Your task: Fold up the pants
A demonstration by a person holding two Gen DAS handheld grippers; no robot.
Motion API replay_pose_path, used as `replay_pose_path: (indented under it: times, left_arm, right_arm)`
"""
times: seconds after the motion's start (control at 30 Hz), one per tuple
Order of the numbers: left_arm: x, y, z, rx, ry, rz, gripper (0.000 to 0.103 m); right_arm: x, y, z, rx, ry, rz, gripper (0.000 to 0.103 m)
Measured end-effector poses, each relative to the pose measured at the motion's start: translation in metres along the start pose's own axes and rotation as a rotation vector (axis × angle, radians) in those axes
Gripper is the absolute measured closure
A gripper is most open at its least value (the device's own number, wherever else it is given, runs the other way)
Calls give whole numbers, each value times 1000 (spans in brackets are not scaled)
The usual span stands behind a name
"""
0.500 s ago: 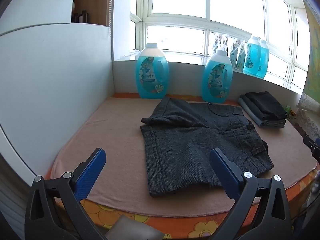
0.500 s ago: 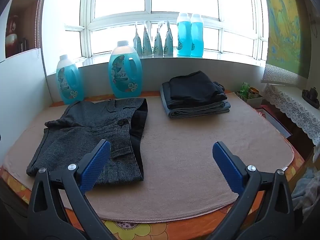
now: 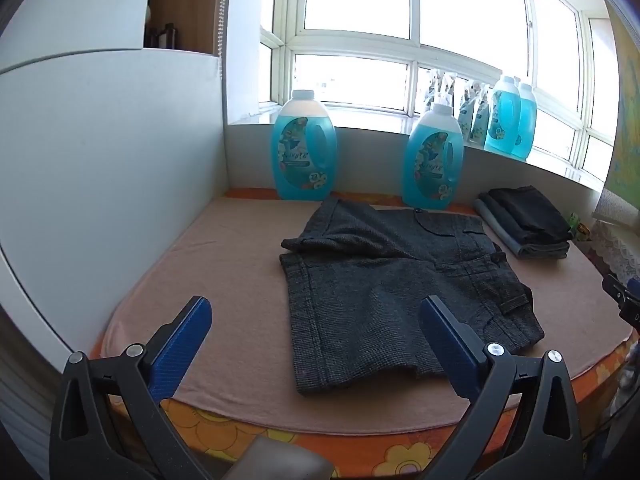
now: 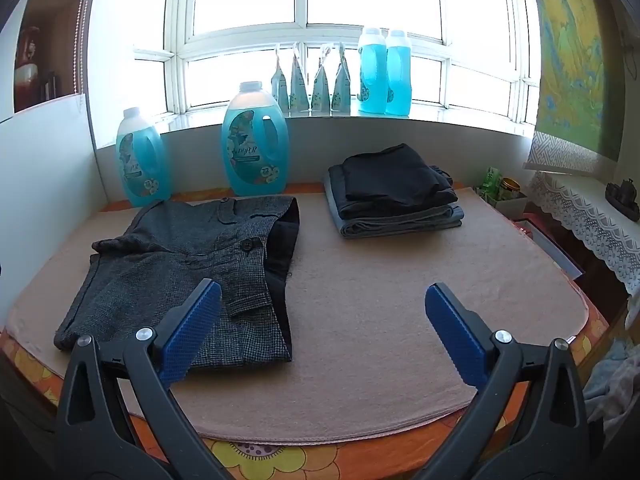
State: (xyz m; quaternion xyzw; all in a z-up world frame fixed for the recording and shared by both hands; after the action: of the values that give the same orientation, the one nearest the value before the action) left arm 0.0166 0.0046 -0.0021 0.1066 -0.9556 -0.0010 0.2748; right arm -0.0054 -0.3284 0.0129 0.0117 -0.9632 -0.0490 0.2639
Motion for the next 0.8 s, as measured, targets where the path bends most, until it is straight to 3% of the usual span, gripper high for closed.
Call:
replay_pose_path:
  times: [0.8]
  left_arm:
    - [1, -5, -1, -5, -10, 5, 1]
  right_arm:
    - [-1, 2, 1, 9, 3, -12, 0]
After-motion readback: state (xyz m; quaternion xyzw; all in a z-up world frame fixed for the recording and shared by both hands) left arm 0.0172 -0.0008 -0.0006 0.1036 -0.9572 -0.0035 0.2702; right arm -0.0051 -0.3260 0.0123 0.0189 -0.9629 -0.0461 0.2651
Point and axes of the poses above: each gripper's, at about its wrist camera, not at the fingertips, and x roughly against the way its jaws point, y to its left, z to its underside, the point moved 2 cm from there along -x, roughly the way its jaws point, and after that the axes turned 12 degrees about -z, right-handed, at the moved point
